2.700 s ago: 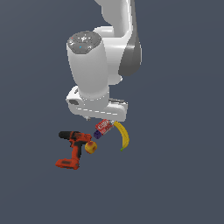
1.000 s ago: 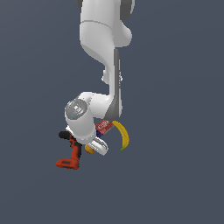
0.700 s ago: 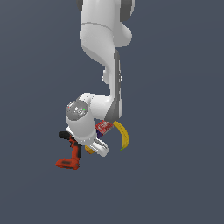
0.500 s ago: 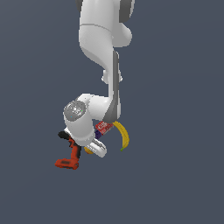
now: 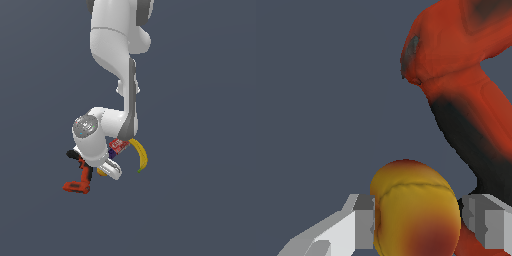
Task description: Pick up a designated object from a clutter of objects.
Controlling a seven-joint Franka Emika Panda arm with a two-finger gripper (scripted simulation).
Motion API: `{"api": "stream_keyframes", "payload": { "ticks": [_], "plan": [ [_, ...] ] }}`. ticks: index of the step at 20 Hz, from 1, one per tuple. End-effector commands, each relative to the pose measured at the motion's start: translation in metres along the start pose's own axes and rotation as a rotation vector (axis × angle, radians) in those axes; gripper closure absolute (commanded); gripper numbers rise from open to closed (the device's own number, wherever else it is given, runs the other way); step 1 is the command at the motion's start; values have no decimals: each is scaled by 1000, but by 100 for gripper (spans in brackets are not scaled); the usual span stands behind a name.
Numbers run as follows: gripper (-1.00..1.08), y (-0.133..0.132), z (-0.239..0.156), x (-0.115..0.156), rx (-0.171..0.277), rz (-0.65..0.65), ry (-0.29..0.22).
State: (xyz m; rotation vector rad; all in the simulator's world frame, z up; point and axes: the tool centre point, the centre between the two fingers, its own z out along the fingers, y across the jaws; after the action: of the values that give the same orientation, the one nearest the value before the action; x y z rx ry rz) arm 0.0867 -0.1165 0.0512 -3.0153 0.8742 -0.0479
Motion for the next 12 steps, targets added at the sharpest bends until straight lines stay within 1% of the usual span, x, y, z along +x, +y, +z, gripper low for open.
{"api": "stream_keyframes", "payload": {
  "ticks": [1,6,12],
  "plan": [
    [108,1,-3,-1,1,0,1],
    [108,7,-15,-6,0,-1,-1],
    [108,22,-41,-18,0,-1,-3]
  ]
}}
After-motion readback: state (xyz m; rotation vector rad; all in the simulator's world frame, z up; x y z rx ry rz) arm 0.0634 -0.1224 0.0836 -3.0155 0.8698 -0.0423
